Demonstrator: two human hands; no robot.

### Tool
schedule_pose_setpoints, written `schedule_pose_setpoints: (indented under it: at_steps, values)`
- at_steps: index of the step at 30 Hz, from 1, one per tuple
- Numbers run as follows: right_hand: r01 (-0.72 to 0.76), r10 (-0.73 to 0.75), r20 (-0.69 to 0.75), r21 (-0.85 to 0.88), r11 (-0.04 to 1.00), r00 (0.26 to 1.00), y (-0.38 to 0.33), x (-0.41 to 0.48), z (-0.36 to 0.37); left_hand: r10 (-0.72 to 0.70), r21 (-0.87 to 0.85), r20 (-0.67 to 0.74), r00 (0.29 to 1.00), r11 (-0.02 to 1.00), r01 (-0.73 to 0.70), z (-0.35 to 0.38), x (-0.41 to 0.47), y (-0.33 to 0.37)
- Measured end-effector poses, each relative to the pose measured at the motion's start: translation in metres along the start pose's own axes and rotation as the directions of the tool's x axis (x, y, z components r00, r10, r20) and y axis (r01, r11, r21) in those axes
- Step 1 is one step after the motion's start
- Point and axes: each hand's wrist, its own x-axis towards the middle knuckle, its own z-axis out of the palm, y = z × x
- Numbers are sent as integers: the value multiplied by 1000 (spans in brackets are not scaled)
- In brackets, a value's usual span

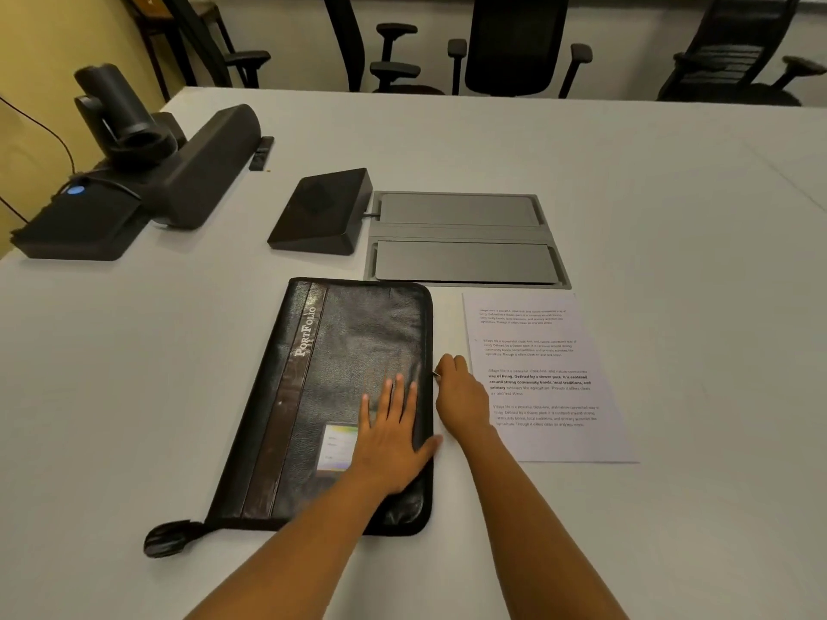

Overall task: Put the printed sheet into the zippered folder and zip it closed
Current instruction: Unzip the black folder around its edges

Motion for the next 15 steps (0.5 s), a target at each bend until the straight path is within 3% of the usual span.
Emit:
schedule_pose_setpoints:
  at_steps: [5,9,15]
  values:
    - [-19,17,28,74,997,999,3,3,-2,54,119,-84,995,992,-44,11,-47,0]
    - [-11,6,43,134,991,999,8,-1,-5,100,41,17,995,994,-101,20,-51,-6]
    - [114,-114,-3,88,990,994,13,-31,-2,80,66,31,996,994,-82,19,-51,-1]
